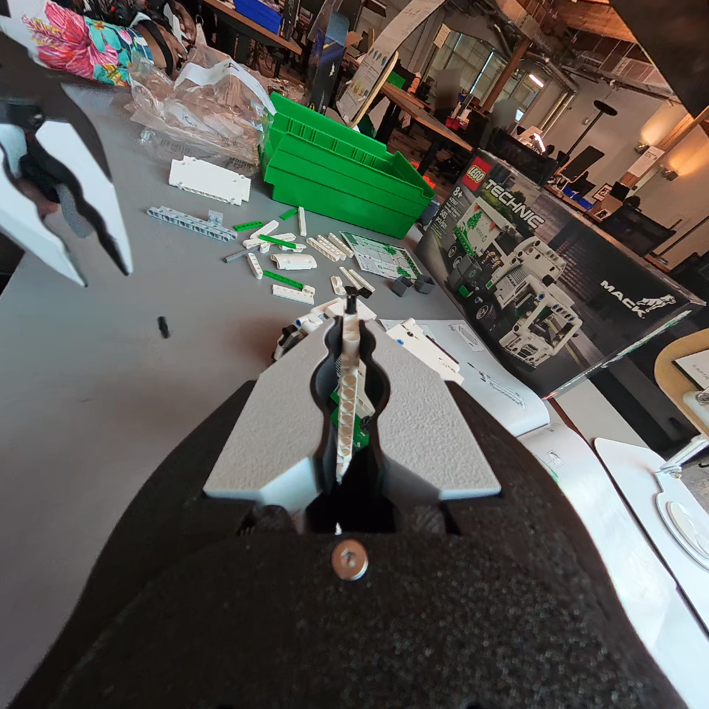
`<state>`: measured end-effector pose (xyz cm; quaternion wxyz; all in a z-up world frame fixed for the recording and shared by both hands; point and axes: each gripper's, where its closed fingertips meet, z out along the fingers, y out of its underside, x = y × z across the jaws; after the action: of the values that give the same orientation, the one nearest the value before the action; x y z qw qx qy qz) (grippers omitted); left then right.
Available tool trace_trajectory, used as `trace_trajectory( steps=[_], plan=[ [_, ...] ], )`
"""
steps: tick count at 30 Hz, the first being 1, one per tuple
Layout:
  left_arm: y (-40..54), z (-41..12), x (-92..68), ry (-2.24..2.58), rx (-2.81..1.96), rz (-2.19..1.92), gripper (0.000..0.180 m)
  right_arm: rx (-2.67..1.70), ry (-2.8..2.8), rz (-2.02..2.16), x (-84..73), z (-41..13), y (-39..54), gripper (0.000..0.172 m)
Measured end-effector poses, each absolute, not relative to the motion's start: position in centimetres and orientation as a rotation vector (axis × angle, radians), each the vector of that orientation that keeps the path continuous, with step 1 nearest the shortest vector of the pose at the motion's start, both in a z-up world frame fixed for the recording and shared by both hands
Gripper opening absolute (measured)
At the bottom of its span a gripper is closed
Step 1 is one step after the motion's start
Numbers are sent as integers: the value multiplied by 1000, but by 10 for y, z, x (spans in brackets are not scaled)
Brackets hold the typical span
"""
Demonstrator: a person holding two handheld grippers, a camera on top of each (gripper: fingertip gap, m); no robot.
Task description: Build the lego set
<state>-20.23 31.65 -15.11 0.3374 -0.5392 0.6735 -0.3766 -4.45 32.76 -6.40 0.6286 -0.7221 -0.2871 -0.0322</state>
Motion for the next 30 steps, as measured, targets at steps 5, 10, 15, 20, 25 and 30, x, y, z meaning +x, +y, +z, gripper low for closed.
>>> trace_trajectory(
  steps=[5, 10, 15, 20, 25, 30],
  plan=[
    [329, -173, -195, 1755, -1519, -895, 25, -1689, -644, -45, -43, -76, 334, 6],
    [358, -177, -188, 1705, -1637, -755, 16, -1698, -652, -57, -43, -79, 334, 6],
    [377, -169, -192, 1718, -1644, -719, 21, -1690, -647, -25, -43, -74, 331, 6],
    [393, -190, -196, 1863, -1649, -629, 21, -1675, -663, -6, -49, -67, 326, 6],
    [386, -174, -194, 1891, -1640, -661, 18, -1700, -679, -37, -44, -73, 328, 6],
    [380, -176, -191, 1923, -1621, -690, 16, -1719, -673, -22, -40, -78, 328, 6]
  ],
)
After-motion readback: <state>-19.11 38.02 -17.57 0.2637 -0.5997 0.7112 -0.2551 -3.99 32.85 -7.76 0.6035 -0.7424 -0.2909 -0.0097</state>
